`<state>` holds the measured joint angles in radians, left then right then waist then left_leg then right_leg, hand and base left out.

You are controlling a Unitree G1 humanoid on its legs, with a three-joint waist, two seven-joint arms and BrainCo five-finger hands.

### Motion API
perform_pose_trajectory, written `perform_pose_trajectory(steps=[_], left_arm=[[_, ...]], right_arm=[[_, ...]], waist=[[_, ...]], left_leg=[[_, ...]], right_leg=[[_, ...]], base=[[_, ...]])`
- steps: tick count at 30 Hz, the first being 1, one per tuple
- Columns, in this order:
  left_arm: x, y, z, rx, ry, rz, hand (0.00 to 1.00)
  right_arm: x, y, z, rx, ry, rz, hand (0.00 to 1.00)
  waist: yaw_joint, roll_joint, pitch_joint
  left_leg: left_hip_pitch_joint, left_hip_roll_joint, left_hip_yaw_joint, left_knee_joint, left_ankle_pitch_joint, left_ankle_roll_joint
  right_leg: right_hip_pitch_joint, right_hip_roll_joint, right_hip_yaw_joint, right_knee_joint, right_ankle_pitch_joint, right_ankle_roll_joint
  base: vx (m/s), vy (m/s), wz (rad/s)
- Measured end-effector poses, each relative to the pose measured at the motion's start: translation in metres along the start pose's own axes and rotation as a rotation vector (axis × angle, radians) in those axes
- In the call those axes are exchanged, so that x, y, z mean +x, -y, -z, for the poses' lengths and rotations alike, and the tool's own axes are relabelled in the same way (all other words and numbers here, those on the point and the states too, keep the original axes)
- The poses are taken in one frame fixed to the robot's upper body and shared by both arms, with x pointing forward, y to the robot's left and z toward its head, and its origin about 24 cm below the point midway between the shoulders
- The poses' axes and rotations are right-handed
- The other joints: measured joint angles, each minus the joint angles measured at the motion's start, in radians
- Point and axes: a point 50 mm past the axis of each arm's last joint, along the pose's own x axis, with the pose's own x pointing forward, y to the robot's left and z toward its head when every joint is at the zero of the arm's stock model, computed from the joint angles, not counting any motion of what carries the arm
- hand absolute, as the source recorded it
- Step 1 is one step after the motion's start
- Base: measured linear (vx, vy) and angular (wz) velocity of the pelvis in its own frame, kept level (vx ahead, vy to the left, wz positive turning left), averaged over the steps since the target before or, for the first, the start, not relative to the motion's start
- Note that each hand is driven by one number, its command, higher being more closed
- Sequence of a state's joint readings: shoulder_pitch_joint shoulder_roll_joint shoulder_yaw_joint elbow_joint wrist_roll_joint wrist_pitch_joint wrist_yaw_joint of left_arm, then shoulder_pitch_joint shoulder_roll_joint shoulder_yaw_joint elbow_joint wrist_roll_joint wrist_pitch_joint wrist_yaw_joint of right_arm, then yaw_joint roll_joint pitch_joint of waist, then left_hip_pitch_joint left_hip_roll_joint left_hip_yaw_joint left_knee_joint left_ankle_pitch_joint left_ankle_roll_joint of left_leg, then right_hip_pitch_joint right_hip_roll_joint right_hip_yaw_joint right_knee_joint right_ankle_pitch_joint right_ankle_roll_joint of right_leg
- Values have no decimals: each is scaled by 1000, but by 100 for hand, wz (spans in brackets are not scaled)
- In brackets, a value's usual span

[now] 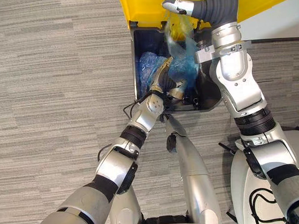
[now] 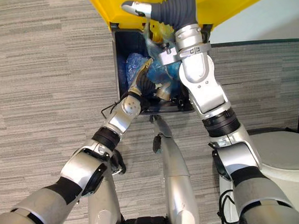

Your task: Gather rubbish on tea table into small bin, then transfer packed bag to large trash can.

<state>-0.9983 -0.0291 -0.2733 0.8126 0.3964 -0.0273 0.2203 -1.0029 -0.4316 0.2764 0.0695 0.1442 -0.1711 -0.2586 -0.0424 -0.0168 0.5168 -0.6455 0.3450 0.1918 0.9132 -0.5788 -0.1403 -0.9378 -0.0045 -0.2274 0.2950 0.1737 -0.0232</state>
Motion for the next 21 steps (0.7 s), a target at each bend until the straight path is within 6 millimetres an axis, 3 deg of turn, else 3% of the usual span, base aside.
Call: perform_pose_trajectory(steps=[6, 14, 17, 18, 20, 21], left_arm=[[-3, 7, -20, 45, 105, 28, 0], [-29, 6, -22, 28, 248, 64, 0], [-53, -4, -4, -42, 263, 59, 0], [-70, -6, 18, -106, 213, 68, 0], [-89, -6, 42, -170, 133, 63, 0], [-112, -9, 71, -244, 24, 38, 0]], right_arm=[[-11, -1, 1, -34, 2, -16, 0], [-44, -1, 22, -96, -93, -55, 0], [-74, 3, 39, -136, -192, -77, 0], [-97, 5, 50, -154, -269, -93, 0], [-119, 9, 60, -161, -346, -95, 0], [-141, 14, 67, -167, -425, -82, 0]], waist=[[2, 0, 0], [22, 4, -3], [37, 4, -5], [53, 6, -35], [64, 9, -79], [65, 17, -104]], left_leg=[[39, -17, 9, -23, 4, 4], [124, -49, 16, -80, 28, 7], [179, -53, 2, -108, 43, 4], [194, -52, -5, -121, 48, 2], [197, -53, -10, -137, 55, -1], [220, -58, -25, -157, 65, -2]], right_leg=[[27, -13, 4, 0, -5, 7], [91, -32, 7, 1, -16, 0], [147, -38, -9, 1, -28, -10], [161, -39, -18, 1, -35, -13], [163, -41, -22, 1, -42, -5], [189, -47, -39, 2, -51, -12]], base=[[15, 2, 3], [34, 8, 7], [29, -19, 20], [19, -28, 14], [48, -46, 19], [78, -51, 35]])
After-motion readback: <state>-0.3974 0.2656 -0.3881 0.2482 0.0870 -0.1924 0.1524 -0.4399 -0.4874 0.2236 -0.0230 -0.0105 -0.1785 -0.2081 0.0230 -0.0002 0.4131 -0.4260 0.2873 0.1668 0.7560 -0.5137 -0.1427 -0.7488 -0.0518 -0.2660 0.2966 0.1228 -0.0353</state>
